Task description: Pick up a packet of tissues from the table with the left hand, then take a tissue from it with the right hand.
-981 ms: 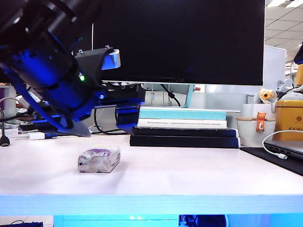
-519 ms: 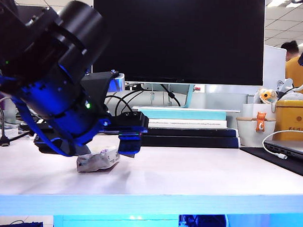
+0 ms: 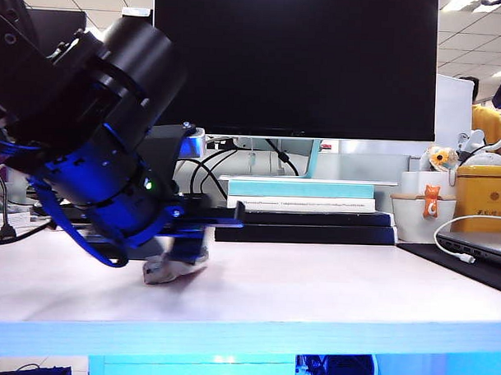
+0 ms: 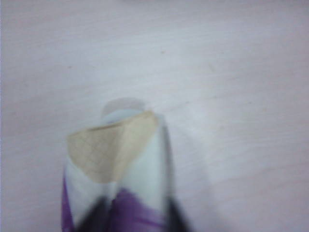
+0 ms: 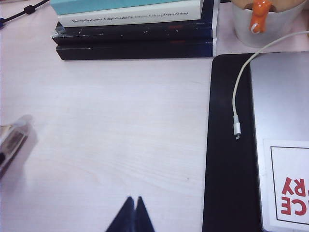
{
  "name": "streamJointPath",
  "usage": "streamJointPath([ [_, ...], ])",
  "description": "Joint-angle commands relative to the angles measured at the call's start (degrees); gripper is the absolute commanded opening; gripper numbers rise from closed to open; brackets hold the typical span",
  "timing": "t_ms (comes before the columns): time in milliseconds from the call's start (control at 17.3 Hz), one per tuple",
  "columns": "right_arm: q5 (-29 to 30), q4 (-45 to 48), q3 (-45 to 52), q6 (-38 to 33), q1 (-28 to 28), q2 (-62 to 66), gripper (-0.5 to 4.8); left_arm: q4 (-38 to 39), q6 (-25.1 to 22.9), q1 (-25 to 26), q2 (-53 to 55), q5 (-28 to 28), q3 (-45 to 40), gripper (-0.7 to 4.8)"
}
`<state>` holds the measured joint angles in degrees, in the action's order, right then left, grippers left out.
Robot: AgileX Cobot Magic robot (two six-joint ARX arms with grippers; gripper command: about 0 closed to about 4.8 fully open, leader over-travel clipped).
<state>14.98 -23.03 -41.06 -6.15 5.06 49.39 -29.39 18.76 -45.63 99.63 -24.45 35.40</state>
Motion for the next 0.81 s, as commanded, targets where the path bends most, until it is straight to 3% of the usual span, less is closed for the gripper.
streamJointPath([
  [58, -0.07, 0.57, -0.17, 0.22, 0.0, -0.13, -0.04, 1.7, -5.14, -0.2, 0.35, 3.48, -0.07, 0.51],
  [115, -0.07, 0.57, -0.17, 0.22, 0.0, -0.13, -0.04, 1.27, -10.43, -0.2, 0.31, 6.12, 0.11, 0.52],
  [289, 0.13, 0.57, -0.17, 0.22, 0.0, -0.13, -0.04, 1.53, -18.49, -0.2, -1.09, 9.35, 0.44, 0.51],
  [462, 0.28, 0.07, -0.17, 0.24, 0.0, -0.13, -0.04, 1.4, -30.03, -0.2, -5.84, 14.47, 0.55, 0.51],
  [577, 0.79, -1.09, -0.17, 0.26, 0.0, -0.15, -0.04, 1.55, -33.75, -0.04, -9.51, 16.48, 0.55, 0.51],
  [635, 2.56, -1.84, -0.17, 0.46, 0.0, -0.15, -0.04, 1.55, -34.47, 0.24, -11.28, 18.51, 0.55, 0.51],
  [808, 14.14, -2.64, -0.2, 0.42, -0.02, -0.13, -0.04, 2.21, -38.71, 1.33, -16.28, 31.78, 0.55, 0.51],
])
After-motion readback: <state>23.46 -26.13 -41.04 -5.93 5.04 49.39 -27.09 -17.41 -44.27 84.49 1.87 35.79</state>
